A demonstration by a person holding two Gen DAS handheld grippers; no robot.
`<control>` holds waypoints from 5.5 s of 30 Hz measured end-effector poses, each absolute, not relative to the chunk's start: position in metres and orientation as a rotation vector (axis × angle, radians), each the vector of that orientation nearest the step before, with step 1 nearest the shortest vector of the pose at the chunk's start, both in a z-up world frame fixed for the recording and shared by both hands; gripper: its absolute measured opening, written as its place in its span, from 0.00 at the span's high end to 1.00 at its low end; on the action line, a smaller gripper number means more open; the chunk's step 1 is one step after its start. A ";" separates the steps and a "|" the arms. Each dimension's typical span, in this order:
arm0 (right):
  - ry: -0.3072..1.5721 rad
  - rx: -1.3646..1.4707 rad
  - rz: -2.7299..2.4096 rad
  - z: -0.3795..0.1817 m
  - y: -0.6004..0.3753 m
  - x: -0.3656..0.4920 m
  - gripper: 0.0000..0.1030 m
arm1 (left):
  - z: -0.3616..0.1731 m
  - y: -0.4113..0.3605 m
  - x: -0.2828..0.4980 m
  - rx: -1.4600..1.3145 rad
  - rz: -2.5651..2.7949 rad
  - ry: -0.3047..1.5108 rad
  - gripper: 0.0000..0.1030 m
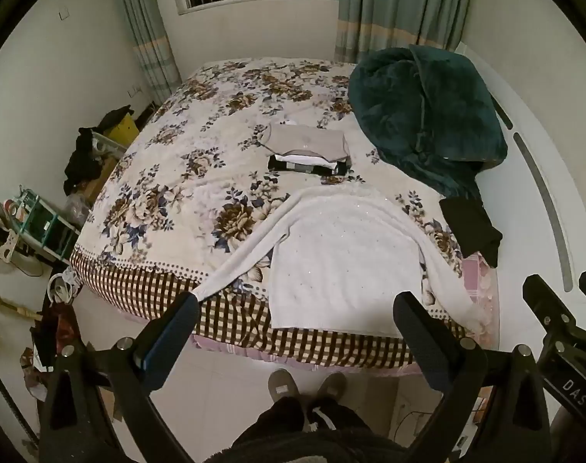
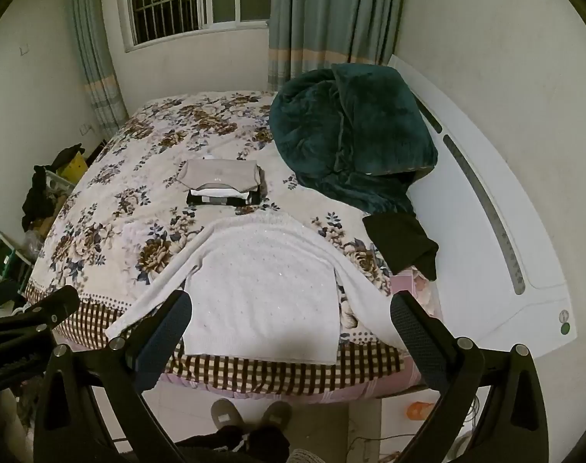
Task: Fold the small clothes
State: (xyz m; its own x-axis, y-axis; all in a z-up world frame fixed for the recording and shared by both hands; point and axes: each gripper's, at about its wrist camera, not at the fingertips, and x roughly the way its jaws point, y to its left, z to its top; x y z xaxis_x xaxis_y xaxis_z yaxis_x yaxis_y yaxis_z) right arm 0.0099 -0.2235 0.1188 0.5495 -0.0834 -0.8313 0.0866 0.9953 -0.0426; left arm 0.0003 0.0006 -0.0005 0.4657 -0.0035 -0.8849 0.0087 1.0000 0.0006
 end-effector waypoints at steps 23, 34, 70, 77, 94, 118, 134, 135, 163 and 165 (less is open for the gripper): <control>0.971 -0.001 -0.105 0.124 -0.223 0.006 0.00 | 0.010 0.001 0.001 0.008 -0.002 1.068 0.00; 0.967 -0.001 -0.104 0.128 -0.223 0.008 0.00 | 0.021 0.006 -0.004 0.012 -0.005 1.059 0.00; 0.964 -0.012 -0.085 0.155 -0.189 0.025 0.00 | 0.023 0.026 0.000 0.007 0.018 1.023 0.00; 0.962 -0.013 -0.081 0.153 -0.184 0.032 0.00 | 0.026 0.030 0.004 0.003 0.020 1.014 0.00; 0.953 -0.015 -0.076 0.166 -0.168 0.044 0.00 | 0.029 0.031 0.004 0.003 0.022 1.007 0.00; 1.306 0.853 -0.733 -0.251 -0.469 0.013 0.31 | -0.261 -0.066 0.136 0.191 0.121 1.207 0.00; 0.850 1.519 -1.176 -0.511 -0.650 -0.063 0.31 | -0.464 -0.128 0.209 0.248 0.108 1.398 0.00; 0.798 1.550 -1.180 -0.516 -0.655 -0.068 0.31 | -0.471 -0.129 0.214 0.248 0.103 1.401 0.00; 0.691 1.098 -1.277 -0.457 -0.669 -0.014 0.90 | -0.533 -0.141 0.252 0.316 -0.048 1.439 0.00; 0.677 1.034 -1.187 -0.421 -0.644 0.006 0.90 | -0.525 -0.125 0.252 0.291 -0.030 1.430 0.00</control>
